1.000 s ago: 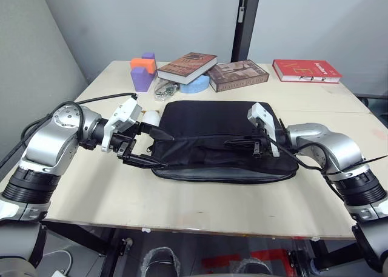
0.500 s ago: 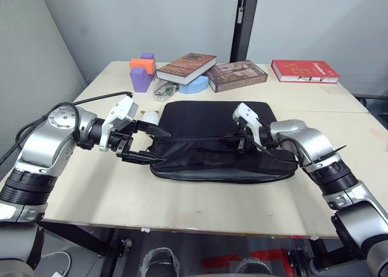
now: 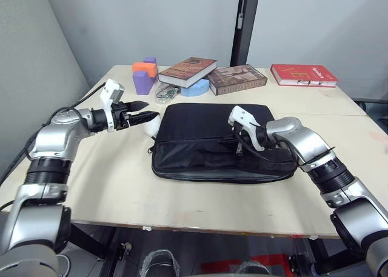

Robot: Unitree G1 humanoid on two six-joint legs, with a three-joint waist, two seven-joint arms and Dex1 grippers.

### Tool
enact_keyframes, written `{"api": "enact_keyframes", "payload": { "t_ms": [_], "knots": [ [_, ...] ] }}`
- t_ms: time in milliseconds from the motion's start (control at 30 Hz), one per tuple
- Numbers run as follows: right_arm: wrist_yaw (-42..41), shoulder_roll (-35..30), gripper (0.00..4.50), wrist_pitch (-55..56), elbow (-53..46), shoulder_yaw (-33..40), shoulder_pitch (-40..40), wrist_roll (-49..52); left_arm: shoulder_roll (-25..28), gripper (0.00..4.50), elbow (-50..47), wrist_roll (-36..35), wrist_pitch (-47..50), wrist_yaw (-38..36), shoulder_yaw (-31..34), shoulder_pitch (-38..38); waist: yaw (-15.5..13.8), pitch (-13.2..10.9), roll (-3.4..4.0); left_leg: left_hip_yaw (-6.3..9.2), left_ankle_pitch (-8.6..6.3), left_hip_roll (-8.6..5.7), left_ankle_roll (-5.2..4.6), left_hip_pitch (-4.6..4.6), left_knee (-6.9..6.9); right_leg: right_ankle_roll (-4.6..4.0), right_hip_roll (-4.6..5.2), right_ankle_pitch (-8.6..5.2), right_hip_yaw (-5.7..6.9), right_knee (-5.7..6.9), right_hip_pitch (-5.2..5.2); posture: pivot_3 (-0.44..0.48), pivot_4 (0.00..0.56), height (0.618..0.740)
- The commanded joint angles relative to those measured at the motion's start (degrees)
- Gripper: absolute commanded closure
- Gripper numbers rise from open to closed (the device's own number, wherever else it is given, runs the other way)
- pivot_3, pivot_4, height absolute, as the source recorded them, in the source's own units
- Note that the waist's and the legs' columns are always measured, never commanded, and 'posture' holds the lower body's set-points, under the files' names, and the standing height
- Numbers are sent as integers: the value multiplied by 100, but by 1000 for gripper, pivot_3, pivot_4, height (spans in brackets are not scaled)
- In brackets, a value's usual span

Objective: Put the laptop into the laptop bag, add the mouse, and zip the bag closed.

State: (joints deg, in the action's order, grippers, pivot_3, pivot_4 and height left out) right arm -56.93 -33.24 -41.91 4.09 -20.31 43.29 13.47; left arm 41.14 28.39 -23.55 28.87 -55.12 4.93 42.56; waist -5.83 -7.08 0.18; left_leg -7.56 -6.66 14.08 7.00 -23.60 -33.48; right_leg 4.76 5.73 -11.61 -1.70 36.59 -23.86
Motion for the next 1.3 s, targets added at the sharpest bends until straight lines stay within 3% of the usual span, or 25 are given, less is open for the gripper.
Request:
{"api": "enact_keyframes", "payload": {
  "t_ms": [33,233,500,667,700,800,833,867,1000,1067,1200,1300],
  "knots": [
    [-64,-29,4446,-176,147,-174,-107,-174,-216,813,724,506,-313,692,-18,347,-2,3,-6,0,0,0,1,-2,0,0,0,0,0,-4,0,0,150,740],
    [-63,-14,4446,-250,64,-139,-133,-189,-822,813,2190,588,-139,1430,245,1093,-28,12,-21,11,1,0,3,-15,1,1,-1,1,12,-18,2,0,150,740],
    [36,-62,4446,-424,-210,-105,-226,-185,-1165,813,3372,892,-246,1594,220,1451,-29,12,-22,11,1,0,6,-12,17,1,-2,1,15,-39,9,0,150,740],
    [110,-102,4446,-509,-337,-61,-327,-196,-1302,813,3614,878,-300,1496,327,1493,-47,12,-22,15,0,0,7,-1,25,1,-1,1,22,-51,29,0,150,740],
    [137,-111,4500,-524,-344,-76,-335,-227,-1316,1321,3603,858,-276,1427,337,1487,-49,12,-22,16,0,0,7,0,24,1,0,1,22,-51,30,0,150,740],
    [158,-85,4500,-575,-385,-80,-331,-228,-1312,2383,3548,872,-211,1284,357,1445,-55,12,-22,17,0,-1,7,3,25,2,0,1,23,-51,33,0,150,740],
    [159,-72,4500,-590,-399,-77,-325,-223,-1301,2532,3535,875,-191,1243,365,1432,-55,12,-22,17,0,-1,8,3,25,1,0,1,23,-51,33,0,150,740],
    [160,-63,4500,-597,-401,-76,-319,-223,-1295,3085,3530,878,-178,1216,371,1426,-55,12,-22,17,-1,-1,8,3,25,1,0,1,22,-52,33,0,150,740],
    [163,-49,4500,-597,-376,-86,-296,-241,-1246,4463,3487,901,-123,1155,396,1394,-55,12,-22,17,-1,-1,9,3,28,1,0,1,23,-55,33,0,150,740],
    [163,-49,4500,-597,-374,-86,-295,-241,-1246,4486,3483,916,-113,1150,411,1393,-53,12,-22,17,-1,-1,9,3,29,1,0,1,23,-56,33,0,150,740],
    [119,-45,4500,-600,-343,-94,-279,-222,-757,4486,1871,390,560,-155,452,695,-3,12,-22,13,-2,0,11,2,42,1,0,1,23,-67,28,0,150,740],
    [101,-66,4500,-595,-320,-121,-292,-255,-487,4486,508,1,1093,-623,486,99,1,11,-21,13,-1,3,18,-6,63,-1,-4,0,32,-87,23,0,150,740]
  ]
}}
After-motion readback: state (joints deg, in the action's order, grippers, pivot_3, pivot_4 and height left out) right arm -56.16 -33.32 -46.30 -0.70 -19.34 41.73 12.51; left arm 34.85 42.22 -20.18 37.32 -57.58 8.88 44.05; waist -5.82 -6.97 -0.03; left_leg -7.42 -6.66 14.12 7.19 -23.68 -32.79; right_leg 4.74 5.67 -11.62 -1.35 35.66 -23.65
